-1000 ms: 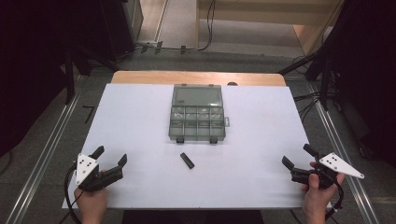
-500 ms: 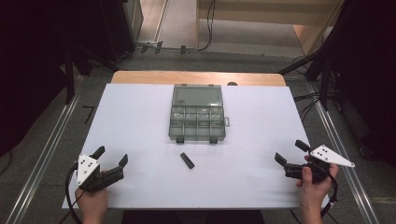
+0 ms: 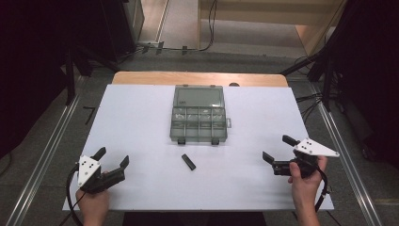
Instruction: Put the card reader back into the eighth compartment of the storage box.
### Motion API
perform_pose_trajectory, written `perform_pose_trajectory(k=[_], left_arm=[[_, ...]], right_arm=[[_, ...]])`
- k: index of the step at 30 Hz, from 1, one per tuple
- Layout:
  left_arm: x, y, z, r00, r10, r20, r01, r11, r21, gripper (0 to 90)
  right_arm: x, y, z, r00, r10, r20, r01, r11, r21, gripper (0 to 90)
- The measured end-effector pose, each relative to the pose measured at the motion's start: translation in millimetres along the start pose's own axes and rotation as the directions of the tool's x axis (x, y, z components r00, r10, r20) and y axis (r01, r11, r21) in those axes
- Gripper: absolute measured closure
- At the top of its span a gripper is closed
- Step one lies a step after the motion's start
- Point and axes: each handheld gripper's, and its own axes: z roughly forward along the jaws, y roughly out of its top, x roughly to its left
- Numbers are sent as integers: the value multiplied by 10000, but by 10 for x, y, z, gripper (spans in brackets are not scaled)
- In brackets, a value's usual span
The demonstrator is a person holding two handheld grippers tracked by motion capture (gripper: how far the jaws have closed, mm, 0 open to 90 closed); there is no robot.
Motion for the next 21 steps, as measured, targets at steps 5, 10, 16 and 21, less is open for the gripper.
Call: perform_pose_trajectory(k=[5,10,16,21], left_arm=[[0,0,1,10000,-1,16,1,10000,-1,142],[1,1,0,10000,-7,6,7,10000,-2,142],[4,2,0,10000,-53,-1,53,10000,-43,141],[4,-1,1,10000,-6,-6,6,10000,-26,142]], right_arm=[[54,78,49,9997,-134,-205,135,9999,68,0],[125,174,108,9988,-240,-431,243,9997,74,0],[217,294,219,9959,-387,-815,411,9988,283,0],[270,354,291,9938,-470,-1010,516,9977,437,0]])
